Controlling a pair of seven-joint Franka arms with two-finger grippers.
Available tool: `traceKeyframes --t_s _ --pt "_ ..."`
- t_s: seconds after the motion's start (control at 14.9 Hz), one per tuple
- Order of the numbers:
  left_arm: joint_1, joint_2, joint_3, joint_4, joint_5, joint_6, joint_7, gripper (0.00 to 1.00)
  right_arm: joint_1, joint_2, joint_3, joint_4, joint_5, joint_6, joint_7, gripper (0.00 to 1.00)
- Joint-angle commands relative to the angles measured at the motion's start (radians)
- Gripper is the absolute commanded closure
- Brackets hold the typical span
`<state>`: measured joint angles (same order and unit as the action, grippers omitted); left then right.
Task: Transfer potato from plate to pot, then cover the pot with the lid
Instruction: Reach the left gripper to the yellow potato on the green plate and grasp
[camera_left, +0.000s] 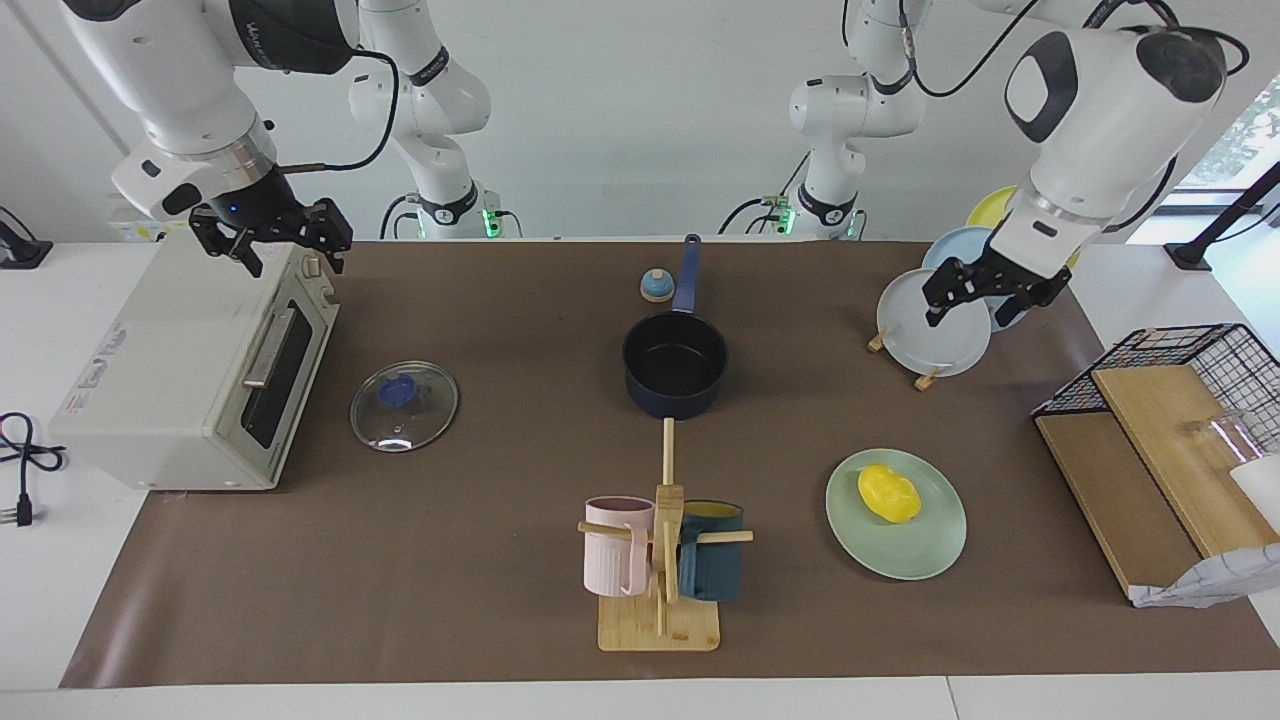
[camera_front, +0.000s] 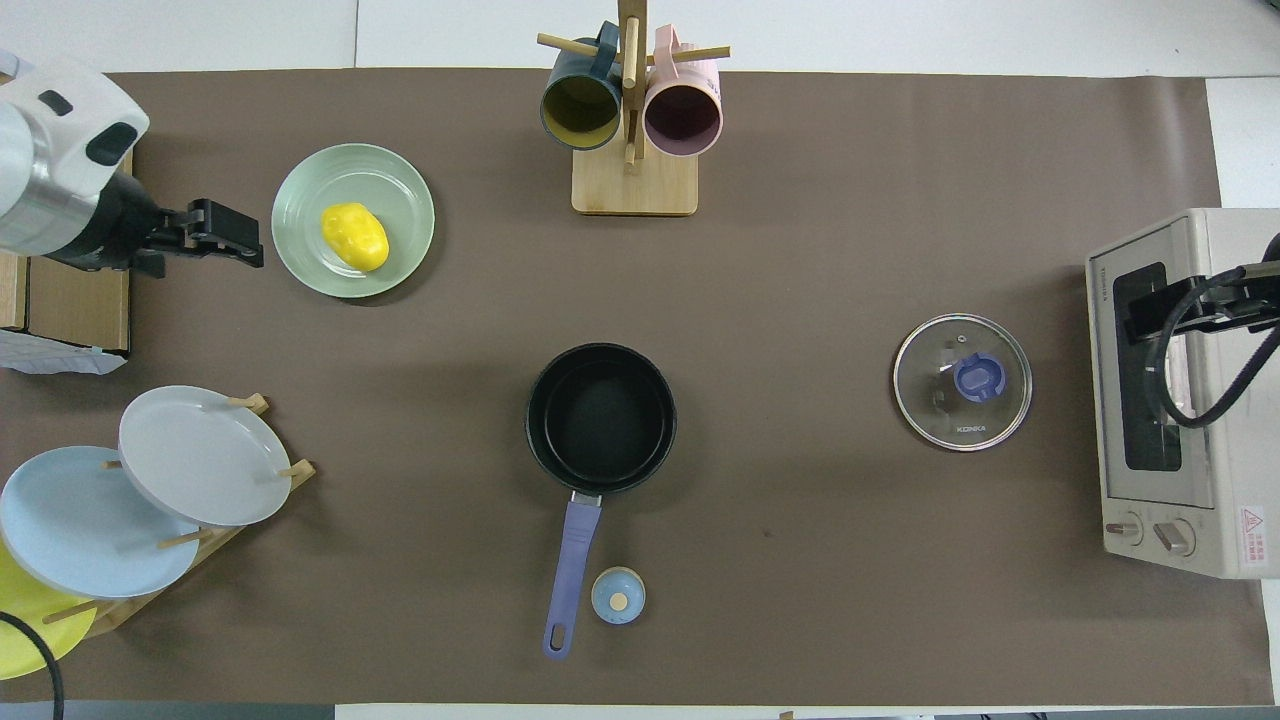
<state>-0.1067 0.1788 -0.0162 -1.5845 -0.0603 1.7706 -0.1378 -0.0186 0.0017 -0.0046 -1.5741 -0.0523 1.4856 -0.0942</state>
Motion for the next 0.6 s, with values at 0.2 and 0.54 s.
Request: traceKeyframes --t_s 0.2,0.54 --pt "-0.07 0.258 0.013 0.103 -0.007 0.206 -0.19 0.0 -0.001 -0.003 -0.002 0.0 0.014 -0.015 0.007 0.0" --pt "-0.08 0.352 0.015 0.089 0.085 0.305 -0.27 0.0 -0.001 -0.003 -0.003 0.0 0.016 -0.015 0.007 0.0"
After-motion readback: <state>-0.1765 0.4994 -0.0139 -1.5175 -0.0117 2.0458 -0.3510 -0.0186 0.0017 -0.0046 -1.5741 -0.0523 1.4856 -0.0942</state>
